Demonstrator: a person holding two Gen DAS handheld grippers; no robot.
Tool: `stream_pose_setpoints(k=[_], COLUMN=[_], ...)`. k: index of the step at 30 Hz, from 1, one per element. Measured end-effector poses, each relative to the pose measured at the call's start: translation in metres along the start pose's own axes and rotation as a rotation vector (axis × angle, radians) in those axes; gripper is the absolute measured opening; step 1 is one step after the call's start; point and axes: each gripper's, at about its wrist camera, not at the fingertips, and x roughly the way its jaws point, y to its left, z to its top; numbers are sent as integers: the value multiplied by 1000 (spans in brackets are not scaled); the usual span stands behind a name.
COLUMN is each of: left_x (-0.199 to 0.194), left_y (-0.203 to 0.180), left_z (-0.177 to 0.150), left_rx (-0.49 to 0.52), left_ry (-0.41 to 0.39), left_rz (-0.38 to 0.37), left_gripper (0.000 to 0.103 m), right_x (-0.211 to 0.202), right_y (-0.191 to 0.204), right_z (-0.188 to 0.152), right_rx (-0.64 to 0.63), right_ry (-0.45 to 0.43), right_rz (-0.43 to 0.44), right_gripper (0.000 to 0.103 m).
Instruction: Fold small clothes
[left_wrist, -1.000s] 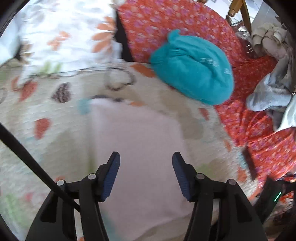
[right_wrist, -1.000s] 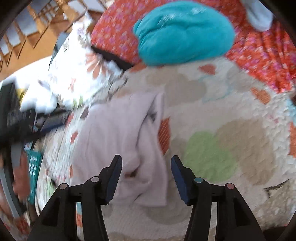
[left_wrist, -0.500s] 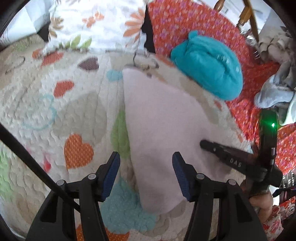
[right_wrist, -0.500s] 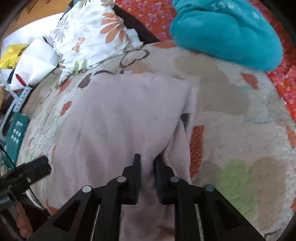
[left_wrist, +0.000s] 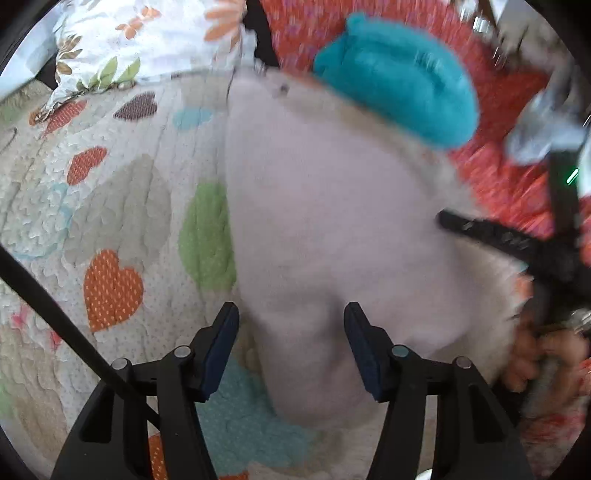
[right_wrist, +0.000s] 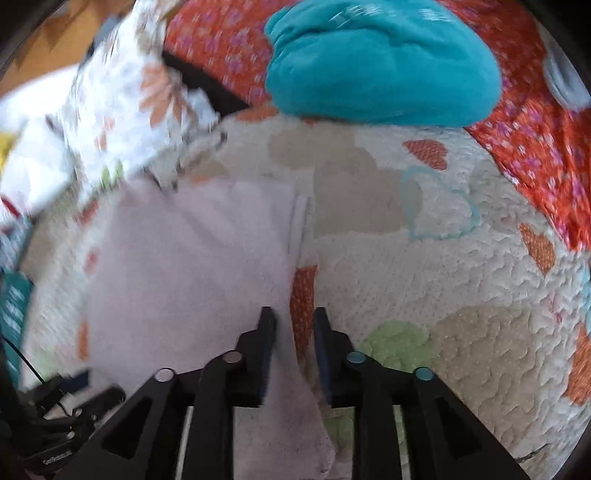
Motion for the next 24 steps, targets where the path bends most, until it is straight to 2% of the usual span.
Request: stream_pose_setpoints(k=[1, 2, 3, 6, 8, 10, 11, 12, 13, 14, 15, 17, 19, 21, 23, 24], left_x=[-9, -15, -17, -3, 14, 34, 48, 55, 57, 56, 55, 41, 21, 10, 14, 24], left_y=[4, 9, 17, 46, 58, 57, 53, 47, 41, 30, 24, 18, 15, 11, 13, 16], left_z=[4, 10, 17, 33, 40, 44, 44, 42, 41, 42, 45, 55, 66, 75, 78, 76], left_rx=[-13, -27, -47, -140, -190, -199, -191, -183, -160, -109, -82, -69, -76, -64, -57, -70], left_ry=[-34, -67, -91, -91, -53, -5, 29, 49, 37, 32, 45, 29, -15, -35, -12, 19], left_rz=[-7, -3, 0, 3, -62, -136, -165, -166, -140, -131, -126, -138, -172, -161, -107, -54], left_gripper=[59, 62, 70, 73, 75, 82, 83, 83, 83, 60, 41, 32, 32, 34, 42, 49], right_x=[-6, -9, -7, 23, 50, 81, 88, 90, 94, 97, 98, 91, 71, 53, 47, 51], right_y=[-4, -7, -9, -10, -8, -7, -7, -6, -2, 3, 7, 16, 24, 32, 37, 37], right_z=[5, 10, 18, 40, 49, 54, 54, 57, 59, 60, 61, 65, 75, 86, 92, 91], right_rx=[21, 35, 50, 70, 62, 76, 85, 88, 81, 79, 91, 80, 72, 60, 32, 25], right_ry=[-30, -53, -58, 19, 87, 153, 154, 124, 133, 149, 166, 153, 88, 19, -40, -50], right_rz=[4, 5, 12, 84, 103, 144, 167, 187, 208, 244, 283, 287, 340, 371, 304, 230], right_gripper=[41, 57, 70, 75, 75, 77, 82, 81, 76, 47, 38, 29, 26, 24, 28, 33])
